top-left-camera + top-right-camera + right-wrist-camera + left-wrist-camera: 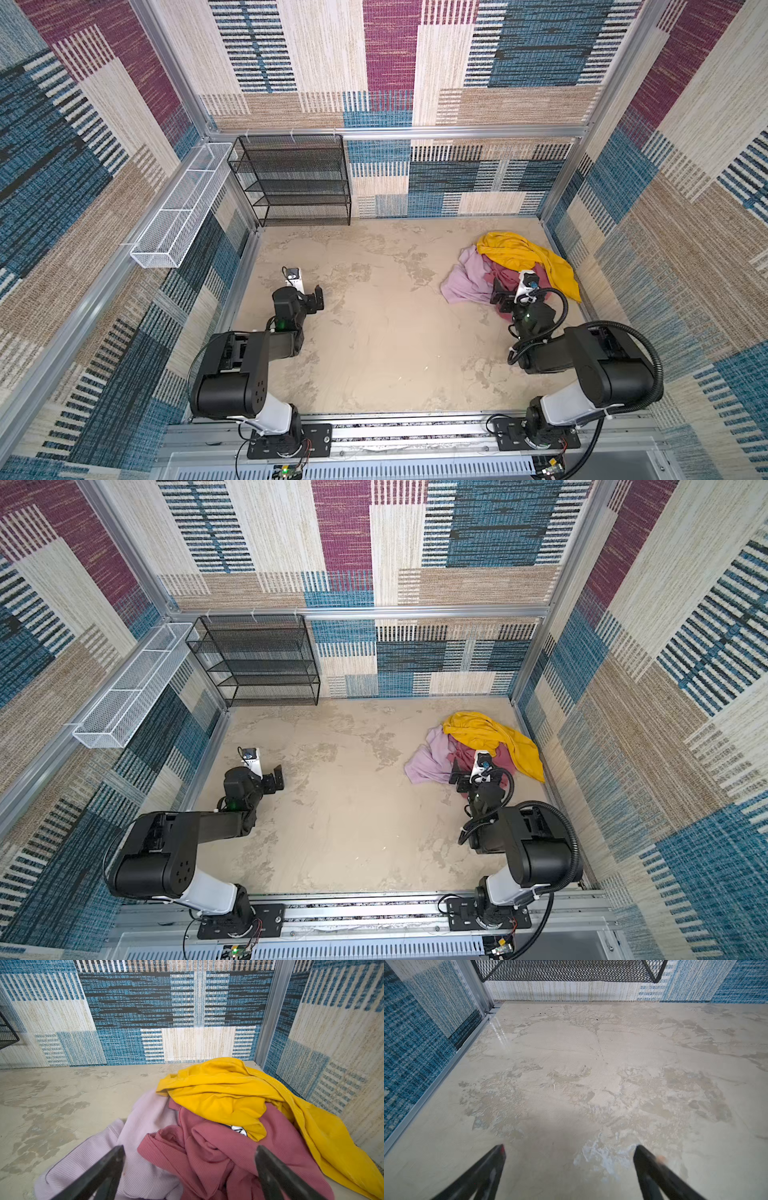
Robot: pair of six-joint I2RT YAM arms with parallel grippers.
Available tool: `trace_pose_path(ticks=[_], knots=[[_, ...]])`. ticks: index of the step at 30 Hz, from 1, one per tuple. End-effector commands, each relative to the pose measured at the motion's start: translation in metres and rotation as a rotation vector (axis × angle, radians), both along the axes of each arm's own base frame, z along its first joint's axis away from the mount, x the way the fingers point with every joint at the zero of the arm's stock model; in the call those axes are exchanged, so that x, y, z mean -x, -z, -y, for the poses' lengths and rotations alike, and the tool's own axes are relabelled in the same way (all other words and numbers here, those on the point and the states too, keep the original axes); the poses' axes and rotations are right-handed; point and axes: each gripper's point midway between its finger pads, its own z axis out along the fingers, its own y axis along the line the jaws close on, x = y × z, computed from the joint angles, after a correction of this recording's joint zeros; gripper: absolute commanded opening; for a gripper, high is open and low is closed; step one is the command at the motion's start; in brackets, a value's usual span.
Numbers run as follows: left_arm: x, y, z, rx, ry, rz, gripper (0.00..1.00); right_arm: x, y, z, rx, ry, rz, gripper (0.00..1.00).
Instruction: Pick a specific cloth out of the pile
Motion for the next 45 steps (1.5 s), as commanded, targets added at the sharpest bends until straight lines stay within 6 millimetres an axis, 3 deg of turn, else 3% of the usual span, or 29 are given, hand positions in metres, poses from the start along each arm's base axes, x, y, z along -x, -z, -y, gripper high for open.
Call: trace_pose_path(ticks=[1, 30, 32, 33, 34, 36, 41, 45], knots=[[-0.003, -0.006, 0.000, -0.002, 0.000, 0.028, 0.99, -0.001, -0.010, -0.001, -0.005, -0.006, 0.039, 1.00], [-0.003, -0.007, 0.000, -0.002, 0.000, 0.028, 0.99, -0.001, -0.010, -0.001, -0.006, -0.006, 0.040, 1.00], [-0.003, -0.010, 0.000, -0.003, 0.000, 0.039, 0.93, -0.002, -0.014, 0.004, -0.012, 0.025, 0.035, 0.99], [-0.003, -0.013, 0.001, -0.002, 0.006, 0.027, 0.87, -0.007, -0.017, 0.007, -0.017, 0.043, 0.003, 0.94], [-0.002, -0.022, 0.001, -0.005, 0.004, 0.026, 0.79, -0.011, -0.024, 0.012, -0.025, 0.072, -0.014, 0.90], [0.005, -0.038, -0.006, -0.002, -0.047, 0.040, 0.76, -0.014, -0.038, 0.012, -0.035, 0.088, -0.020, 0.85], [0.020, -0.066, -0.009, 0.011, -0.092, 0.055, 0.67, -0.019, -0.069, -0.028, -0.022, 0.050, -0.079, 0.84], [0.018, -0.076, 0.004, 0.037, -0.068, -0.043, 0.62, -0.019, -0.064, -0.081, -0.050, -0.051, -0.204, 0.83]])
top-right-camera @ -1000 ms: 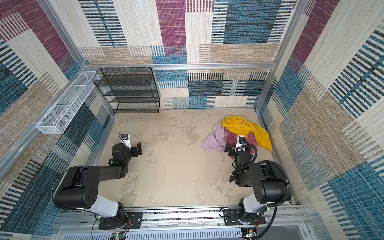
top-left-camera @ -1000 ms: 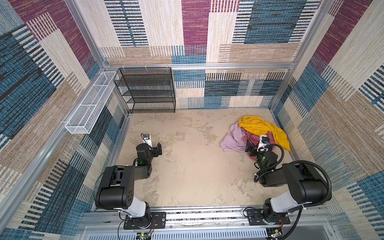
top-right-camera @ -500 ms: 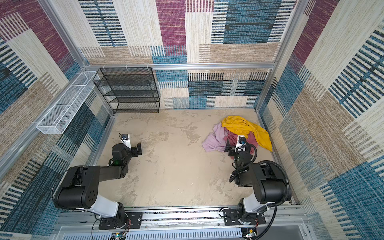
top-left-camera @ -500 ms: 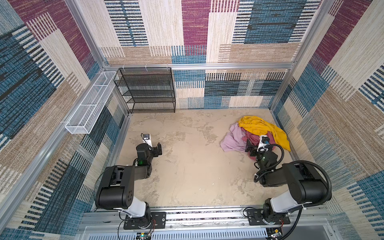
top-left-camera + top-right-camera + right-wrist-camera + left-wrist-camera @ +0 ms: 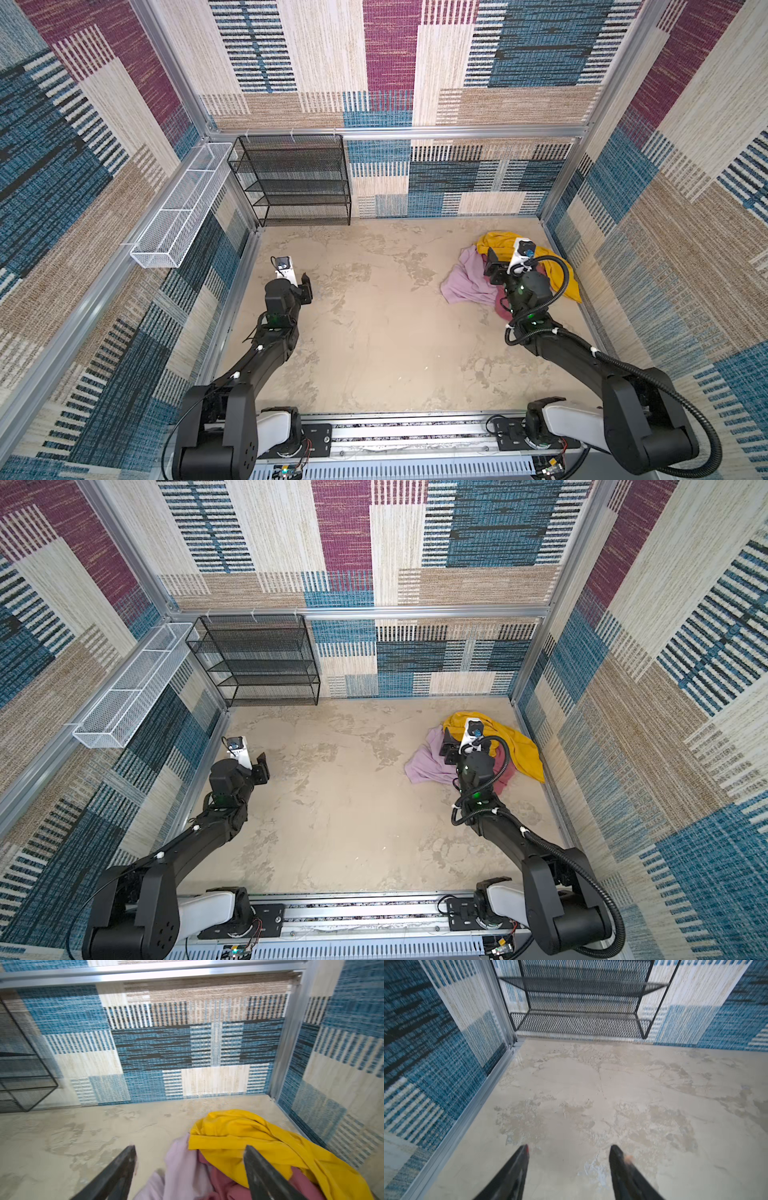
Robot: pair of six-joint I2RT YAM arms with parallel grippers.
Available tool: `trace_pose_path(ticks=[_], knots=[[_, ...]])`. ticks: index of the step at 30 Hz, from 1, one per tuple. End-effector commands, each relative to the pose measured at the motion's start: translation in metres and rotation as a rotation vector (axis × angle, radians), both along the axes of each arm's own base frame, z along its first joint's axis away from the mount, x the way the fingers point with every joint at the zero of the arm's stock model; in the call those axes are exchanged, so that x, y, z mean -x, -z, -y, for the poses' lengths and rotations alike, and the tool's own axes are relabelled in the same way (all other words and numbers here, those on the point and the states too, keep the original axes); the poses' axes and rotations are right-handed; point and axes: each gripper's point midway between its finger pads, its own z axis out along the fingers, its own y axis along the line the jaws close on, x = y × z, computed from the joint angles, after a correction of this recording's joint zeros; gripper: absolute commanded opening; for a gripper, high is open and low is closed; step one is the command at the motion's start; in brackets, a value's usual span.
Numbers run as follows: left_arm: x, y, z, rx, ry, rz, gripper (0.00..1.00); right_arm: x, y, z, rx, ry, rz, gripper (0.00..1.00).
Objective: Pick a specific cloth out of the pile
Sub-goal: 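Reach the right gripper down into the pile and grasp the lavender shirt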
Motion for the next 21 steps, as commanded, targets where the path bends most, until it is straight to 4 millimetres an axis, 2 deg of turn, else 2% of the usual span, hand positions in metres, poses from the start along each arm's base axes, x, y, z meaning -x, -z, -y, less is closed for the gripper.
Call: trace_pose_path(ticks=[1, 5, 9, 16, 21], knots=[[0.009, 0.017, 0.007, 0.042, -0.004, -0.155, 0.62, 0.009, 0.052, -0.025, 0.010, -0.024, -0.254, 0.83], [0.014, 0.031, 0.020, 0.065, 0.039, -0.268, 0.62, 0.008, 0.096, -0.060, 0.015, -0.071, -0.447, 0.81], [0.019, 0.032, 0.031, 0.107, 0.086, -0.289, 0.62, 0.008, 0.129, -0.077, -0.005, -0.097, -0.566, 0.78], [0.023, 0.017, 0.056, 0.160, 0.215, -0.236, 0.62, 0.005, 0.164, -0.085, -0.039, -0.086, -0.675, 0.77], [0.025, 0.012, 0.066, 0.192, 0.259, -0.202, 0.62, -0.002, 0.174, -0.089, -0.038, -0.077, -0.714, 0.74]])
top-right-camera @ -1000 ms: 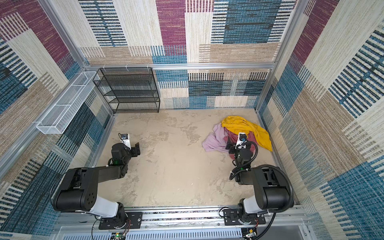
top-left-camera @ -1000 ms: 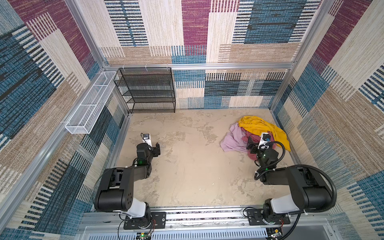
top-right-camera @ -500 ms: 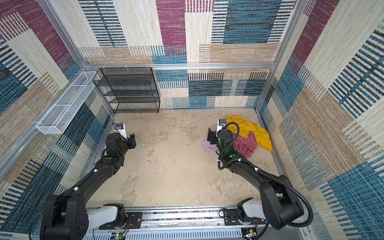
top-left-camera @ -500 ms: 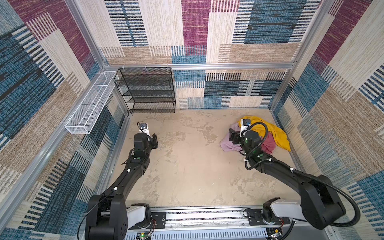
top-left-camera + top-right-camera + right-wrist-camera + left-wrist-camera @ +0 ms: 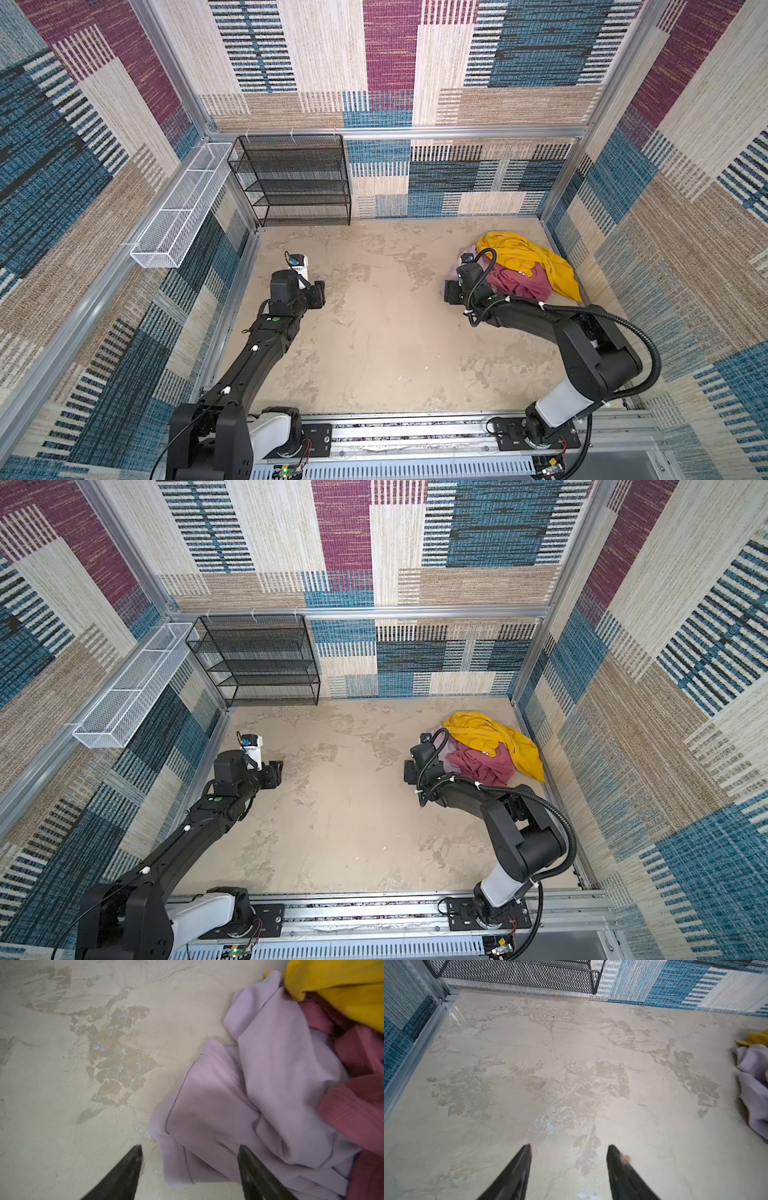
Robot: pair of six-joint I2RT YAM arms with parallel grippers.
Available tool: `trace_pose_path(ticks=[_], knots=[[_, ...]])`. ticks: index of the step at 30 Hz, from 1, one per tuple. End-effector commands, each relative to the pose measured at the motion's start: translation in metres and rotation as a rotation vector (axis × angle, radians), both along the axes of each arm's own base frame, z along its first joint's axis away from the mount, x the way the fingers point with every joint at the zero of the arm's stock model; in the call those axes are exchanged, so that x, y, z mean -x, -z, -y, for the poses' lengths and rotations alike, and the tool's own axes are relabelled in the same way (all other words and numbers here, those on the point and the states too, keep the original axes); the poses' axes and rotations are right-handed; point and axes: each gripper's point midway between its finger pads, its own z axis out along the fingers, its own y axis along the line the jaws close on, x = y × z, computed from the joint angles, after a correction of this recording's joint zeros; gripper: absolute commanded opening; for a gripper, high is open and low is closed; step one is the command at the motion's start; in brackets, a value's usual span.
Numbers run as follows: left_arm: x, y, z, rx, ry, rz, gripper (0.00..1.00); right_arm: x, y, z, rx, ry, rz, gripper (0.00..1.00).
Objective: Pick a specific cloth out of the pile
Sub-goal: 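Reach the right gripper down into the pile and grasp the lavender shirt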
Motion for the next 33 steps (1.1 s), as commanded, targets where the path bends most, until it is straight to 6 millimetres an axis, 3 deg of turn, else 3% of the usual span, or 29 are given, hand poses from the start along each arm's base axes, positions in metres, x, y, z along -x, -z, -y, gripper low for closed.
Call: trace_pose_path(ticks=[1, 10, 13, 16, 22, 27, 33], knots=[[-0.002, -0.009, 0.011, 0.051, 0.040, 0.034, 0.62, -0.003, 0.003, -0.005, -0.025, 0.012, -0.021, 0.73], [-0.004, -0.006, 0.015, 0.064, 0.056, 0.029, 0.62, -0.017, 0.017, -0.004, 0.016, 0.053, -0.056, 0.66], [-0.004, -0.007, 0.016, 0.066, 0.059, 0.036, 0.62, -0.020, 0.024, -0.003, 0.034, 0.069, -0.074, 0.59], [-0.006, -0.007, 0.014, 0.059, 0.054, 0.038, 0.61, -0.023, 0.030, 0.000, 0.055, 0.089, -0.088, 0.46], [-0.008, -0.002, 0.016, 0.065, 0.059, 0.022, 0.61, -0.024, 0.029, -0.001, 0.048, 0.095, -0.094, 0.00], [-0.007, -0.002, 0.017, 0.072, 0.062, 0.016, 0.60, -0.024, -0.004, -0.006, -0.017, 0.085, -0.028, 0.00], [-0.007, -0.005, 0.018, 0.078, 0.069, 0.023, 0.60, -0.026, -0.075, -0.011, -0.085, 0.054, 0.100, 0.00]])
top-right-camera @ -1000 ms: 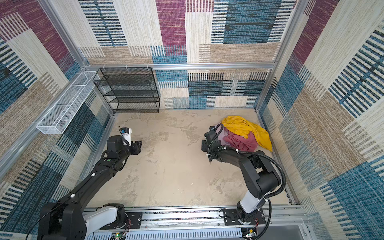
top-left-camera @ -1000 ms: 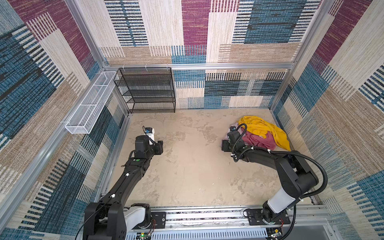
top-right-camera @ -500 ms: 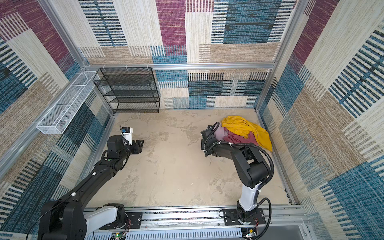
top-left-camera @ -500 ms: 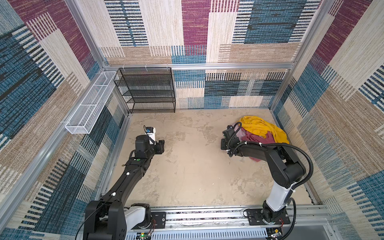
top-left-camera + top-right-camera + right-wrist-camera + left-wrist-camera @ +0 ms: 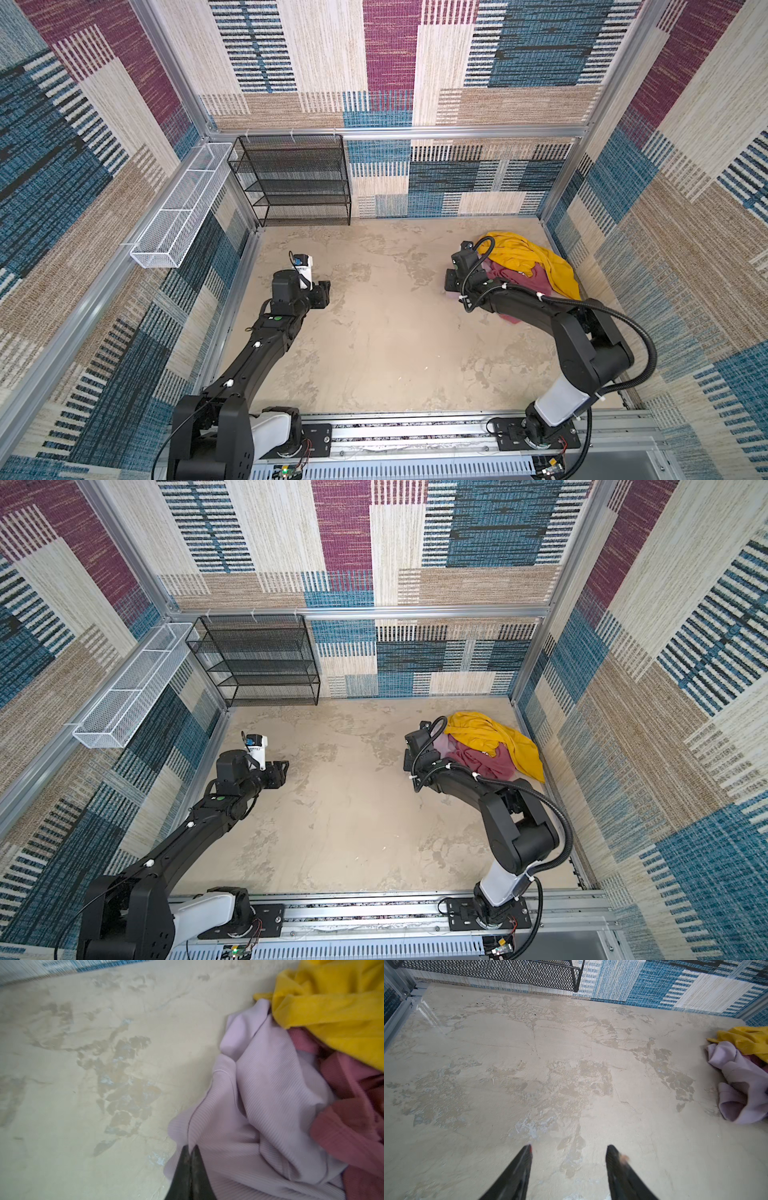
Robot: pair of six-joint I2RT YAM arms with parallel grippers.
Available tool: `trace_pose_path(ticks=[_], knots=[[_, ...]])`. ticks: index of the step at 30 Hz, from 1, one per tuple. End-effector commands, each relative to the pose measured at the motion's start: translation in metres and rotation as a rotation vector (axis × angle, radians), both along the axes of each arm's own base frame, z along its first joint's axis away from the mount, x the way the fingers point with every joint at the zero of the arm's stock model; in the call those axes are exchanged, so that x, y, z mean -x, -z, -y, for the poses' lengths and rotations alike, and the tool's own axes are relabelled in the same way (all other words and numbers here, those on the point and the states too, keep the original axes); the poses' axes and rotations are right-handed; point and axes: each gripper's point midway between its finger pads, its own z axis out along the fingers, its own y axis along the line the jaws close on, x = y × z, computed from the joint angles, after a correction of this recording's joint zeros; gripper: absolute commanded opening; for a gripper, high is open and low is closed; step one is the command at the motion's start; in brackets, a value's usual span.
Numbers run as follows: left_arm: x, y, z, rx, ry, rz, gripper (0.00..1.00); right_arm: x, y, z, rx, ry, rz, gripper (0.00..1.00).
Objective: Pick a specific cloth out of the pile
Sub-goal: 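Reach the right gripper down into the pile and grasp the lavender shirt, then lift the lavender shirt high out of the pile with the right gripper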
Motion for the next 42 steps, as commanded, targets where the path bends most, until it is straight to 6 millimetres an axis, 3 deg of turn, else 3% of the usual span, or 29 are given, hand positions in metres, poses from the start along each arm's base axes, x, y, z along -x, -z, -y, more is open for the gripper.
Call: trace_pose_path(ticks=[1, 6, 11, 18, 28, 42], knots=[[-0.002, -0.008, 0.004, 0.032, 0.005, 0.019, 0.59, -0.003, -0.039, -0.005, -0.046, -0.022, 0.080, 0.00], [-0.001, -0.010, 0.006, 0.040, 0.013, 0.023, 0.59, -0.004, -0.099, -0.004, -0.048, -0.043, 0.182, 0.00], [0.001, -0.014, 0.005, 0.038, 0.014, 0.031, 0.59, -0.006, -0.152, 0.010, -0.007, -0.015, 0.268, 0.00], [0.000, -0.014, 0.006, 0.041, 0.018, 0.031, 0.59, -0.003, -0.209, 0.035, -0.052, 0.004, 0.366, 0.00], [0.000, -0.014, 0.008, 0.044, 0.024, 0.029, 0.59, -0.004, -0.267, 0.051, -0.093, -0.016, 0.453, 0.00], [0.000, -0.014, 0.009, 0.046, 0.029, 0.025, 0.58, -0.011, -0.343, 0.041, -0.167, -0.124, 0.562, 0.00]])
